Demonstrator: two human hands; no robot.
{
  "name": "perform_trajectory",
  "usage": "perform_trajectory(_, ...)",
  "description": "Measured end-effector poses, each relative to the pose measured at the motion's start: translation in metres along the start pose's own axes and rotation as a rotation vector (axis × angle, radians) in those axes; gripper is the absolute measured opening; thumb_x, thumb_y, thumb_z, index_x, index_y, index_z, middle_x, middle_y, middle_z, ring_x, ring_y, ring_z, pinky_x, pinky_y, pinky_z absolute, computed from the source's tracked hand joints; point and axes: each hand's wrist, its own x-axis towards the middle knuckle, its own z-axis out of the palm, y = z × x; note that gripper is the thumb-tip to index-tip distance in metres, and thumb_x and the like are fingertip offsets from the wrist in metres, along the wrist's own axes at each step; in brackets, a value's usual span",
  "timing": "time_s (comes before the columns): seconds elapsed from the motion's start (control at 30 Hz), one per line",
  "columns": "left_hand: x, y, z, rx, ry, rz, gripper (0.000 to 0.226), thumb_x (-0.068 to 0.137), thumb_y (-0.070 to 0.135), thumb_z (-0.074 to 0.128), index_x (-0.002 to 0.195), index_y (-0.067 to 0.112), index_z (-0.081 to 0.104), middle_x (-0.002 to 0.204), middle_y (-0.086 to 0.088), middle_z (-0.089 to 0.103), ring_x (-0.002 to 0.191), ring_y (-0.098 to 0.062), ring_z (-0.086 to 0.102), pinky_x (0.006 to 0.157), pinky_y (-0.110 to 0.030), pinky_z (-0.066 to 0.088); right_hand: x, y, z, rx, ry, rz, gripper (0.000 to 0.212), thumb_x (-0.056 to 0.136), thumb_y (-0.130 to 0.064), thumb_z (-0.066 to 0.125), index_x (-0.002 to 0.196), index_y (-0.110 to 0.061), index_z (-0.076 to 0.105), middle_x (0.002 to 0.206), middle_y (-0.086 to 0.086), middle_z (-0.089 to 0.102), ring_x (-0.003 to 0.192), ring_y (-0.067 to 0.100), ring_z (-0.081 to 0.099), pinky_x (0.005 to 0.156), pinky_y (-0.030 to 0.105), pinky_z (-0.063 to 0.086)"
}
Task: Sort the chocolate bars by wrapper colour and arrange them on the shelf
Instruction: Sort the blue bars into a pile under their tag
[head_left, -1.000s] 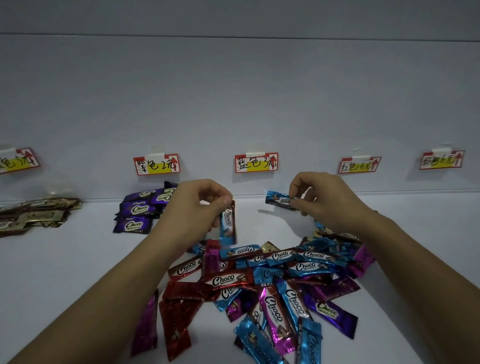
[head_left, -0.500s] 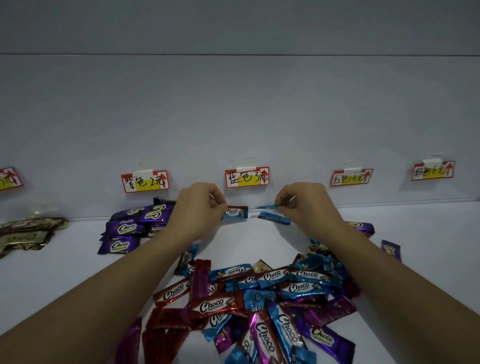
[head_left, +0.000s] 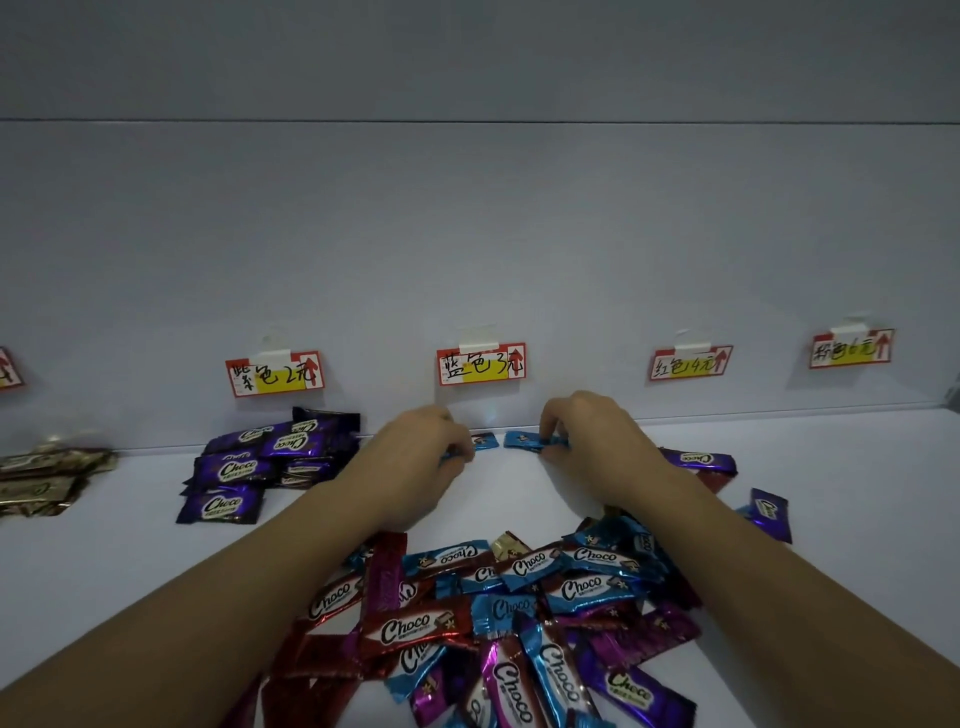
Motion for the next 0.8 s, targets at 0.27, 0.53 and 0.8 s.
perform_trajectory(0.27,-0.004,0.001,0.005,0.031,-0.041,0.024,0.027,0.103,0.022,0.051,0.123,0.020,0.068,0.121,0.003,0.056,0.107,-0.014,0.054,0.095,-0.032,0.049,-0.009,-0.003,-0.005,-0.022,-0.139,-0.020,0.022,0.098,-0.015,0.055,0.108,-0.016,0.075,0.105,0.003,0.070,0.092,0.019,0.063,0.080,0.027,0.052)
perform_trajectory(0.53,-0.014,-0.002,-0.014,0.061,-0.100,-0.018,0.027,0.099,0.032,0.057,0.122,0.022,0.065,0.119,0.006,0.055,0.099,-0.011,0.053,0.090,-0.031,0.051,-0.013,-0.004,-0.005,-0.068,-0.138,-0.116,0.028,0.100,-0.017,0.051,0.124,-0.017,0.066,0.113,0.003,0.057,0.103,0.022,0.057,0.082,0.027,0.044)
perform_trajectory(0.8,-0.065,-0.006,-0.049,0.116,-0.173,-0.292,0.034,0.091,0.052,0.065,0.109,0.024,0.064,0.097,0.007,0.062,0.088,-0.011,0.060,0.081,-0.031,0.055,-0.046,-0.033,-0.038,0.091,-0.231,-0.359,0.021,0.100,-0.031,0.058,0.118,-0.031,0.069,0.104,-0.017,0.063,0.093,0.002,0.058,0.076,0.015,0.043)
